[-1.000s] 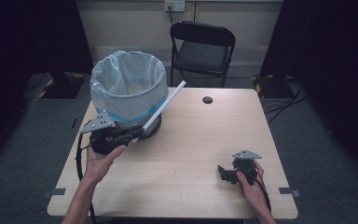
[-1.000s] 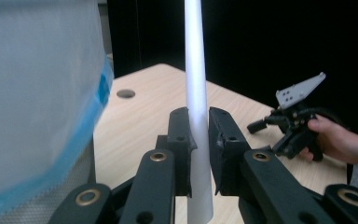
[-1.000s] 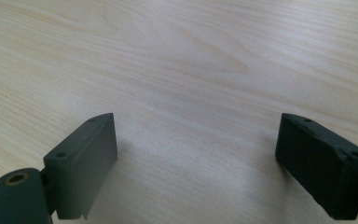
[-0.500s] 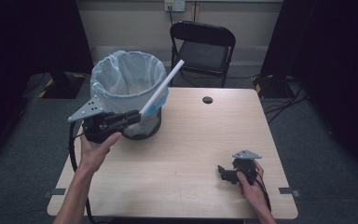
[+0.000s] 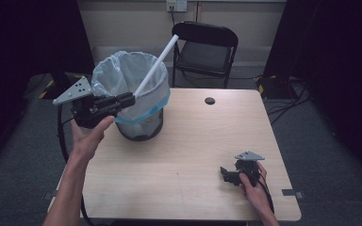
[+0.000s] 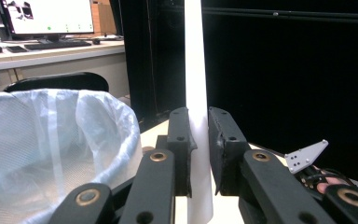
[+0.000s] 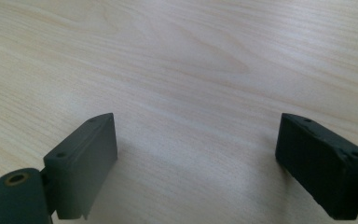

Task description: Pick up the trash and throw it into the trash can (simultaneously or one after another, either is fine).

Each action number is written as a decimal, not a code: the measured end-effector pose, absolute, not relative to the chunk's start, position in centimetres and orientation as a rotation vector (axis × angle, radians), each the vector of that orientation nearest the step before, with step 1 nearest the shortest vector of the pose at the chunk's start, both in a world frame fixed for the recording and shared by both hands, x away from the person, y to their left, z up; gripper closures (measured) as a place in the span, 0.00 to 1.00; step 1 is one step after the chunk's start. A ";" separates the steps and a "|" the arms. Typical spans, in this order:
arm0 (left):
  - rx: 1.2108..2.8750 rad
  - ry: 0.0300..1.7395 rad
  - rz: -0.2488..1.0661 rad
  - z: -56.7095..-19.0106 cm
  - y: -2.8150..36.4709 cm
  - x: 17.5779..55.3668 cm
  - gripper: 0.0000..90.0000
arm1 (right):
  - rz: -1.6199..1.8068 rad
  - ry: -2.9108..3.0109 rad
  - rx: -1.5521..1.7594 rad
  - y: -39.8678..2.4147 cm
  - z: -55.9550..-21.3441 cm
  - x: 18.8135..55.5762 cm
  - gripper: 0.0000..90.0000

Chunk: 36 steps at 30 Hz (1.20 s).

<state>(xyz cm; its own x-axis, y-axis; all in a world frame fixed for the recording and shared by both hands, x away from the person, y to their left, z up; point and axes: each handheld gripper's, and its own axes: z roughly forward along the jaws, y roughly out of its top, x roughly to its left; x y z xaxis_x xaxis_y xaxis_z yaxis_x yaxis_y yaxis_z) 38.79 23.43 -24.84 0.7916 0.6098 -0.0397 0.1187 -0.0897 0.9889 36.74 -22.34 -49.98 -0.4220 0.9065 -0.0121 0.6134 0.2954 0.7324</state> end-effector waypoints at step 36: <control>1.569 0.724 0.564 -21.5 25.6 45.0 0.89 | 0.924 2.142 1.358 -22.3 -50.0 36.7 0.13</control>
